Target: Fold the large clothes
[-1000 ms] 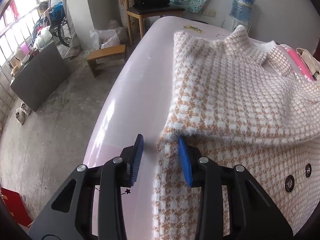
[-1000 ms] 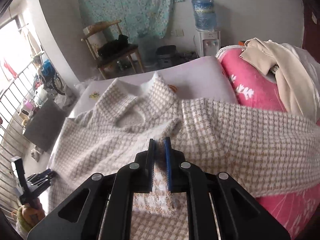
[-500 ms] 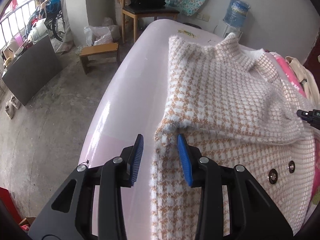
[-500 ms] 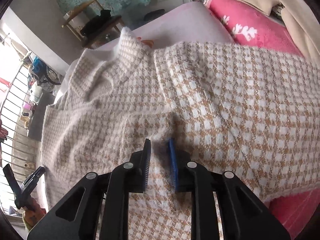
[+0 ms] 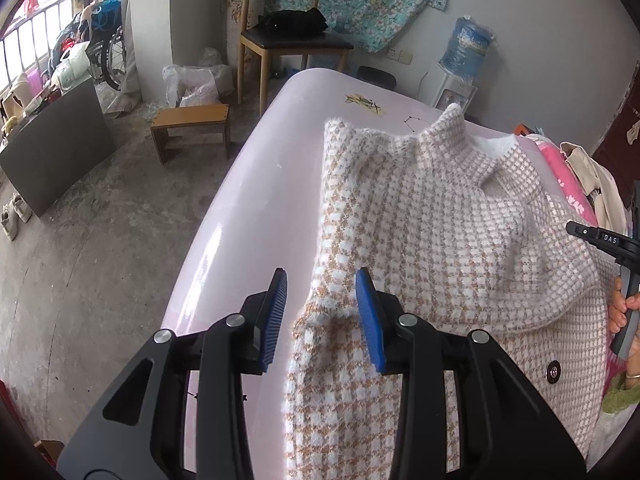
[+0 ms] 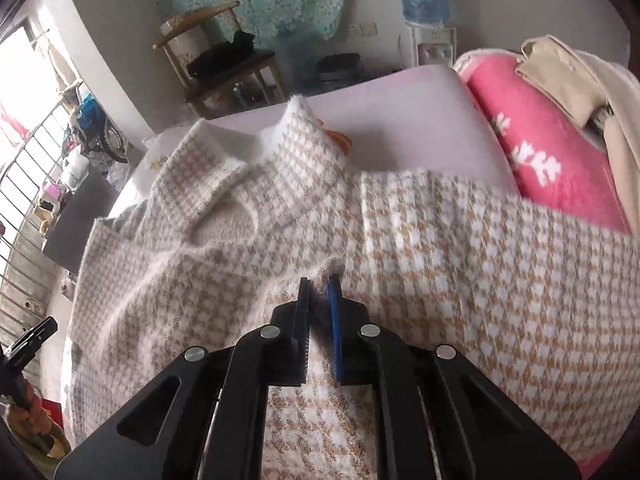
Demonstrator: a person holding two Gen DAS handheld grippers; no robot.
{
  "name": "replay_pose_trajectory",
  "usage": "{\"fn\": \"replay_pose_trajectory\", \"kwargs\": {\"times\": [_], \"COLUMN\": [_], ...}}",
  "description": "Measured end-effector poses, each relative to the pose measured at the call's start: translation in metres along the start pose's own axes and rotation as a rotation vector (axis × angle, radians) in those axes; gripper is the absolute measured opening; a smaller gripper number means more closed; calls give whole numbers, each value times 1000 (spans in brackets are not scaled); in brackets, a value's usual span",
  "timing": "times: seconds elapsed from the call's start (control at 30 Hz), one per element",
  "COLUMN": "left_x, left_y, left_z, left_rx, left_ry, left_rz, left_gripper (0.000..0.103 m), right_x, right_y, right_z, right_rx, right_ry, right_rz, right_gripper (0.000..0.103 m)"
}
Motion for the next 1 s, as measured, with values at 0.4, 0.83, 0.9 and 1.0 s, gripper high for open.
{"fn": "replay_pose_trajectory", "kwargs": {"times": [0.4, 0.83, 0.9, 1.0], "left_x": [14, -44, -39, -12], "left_y": [72, 77, 59, 37], "left_z": [60, 67, 73, 75], "left_rx": [-65, -47, 13, 63], "left_ry": [135, -5, -10, 54], "left_rz": [159, 235, 187, 74], "left_gripper": [32, 1, 1, 9], "right_x": [21, 26, 11, -22], "right_y": [15, -1, -17, -26], "right_z": [-11, 0, 2, -5], "right_rx": [-27, 30, 67, 58], "right_ry": [25, 13, -18, -93], "right_rz": [-19, -50, -6, 92], "right_gripper": [13, 11, 12, 34]}}
Point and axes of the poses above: each gripper's, at about its wrist camera, not at the fingertips, and y roughly the way its jaws point, x to its right, z to its top, the point moved 6 cm from there along y, roughly the way its jaws point, and after that the axes turned 4 degrees about -z, right-handed, at the moved point
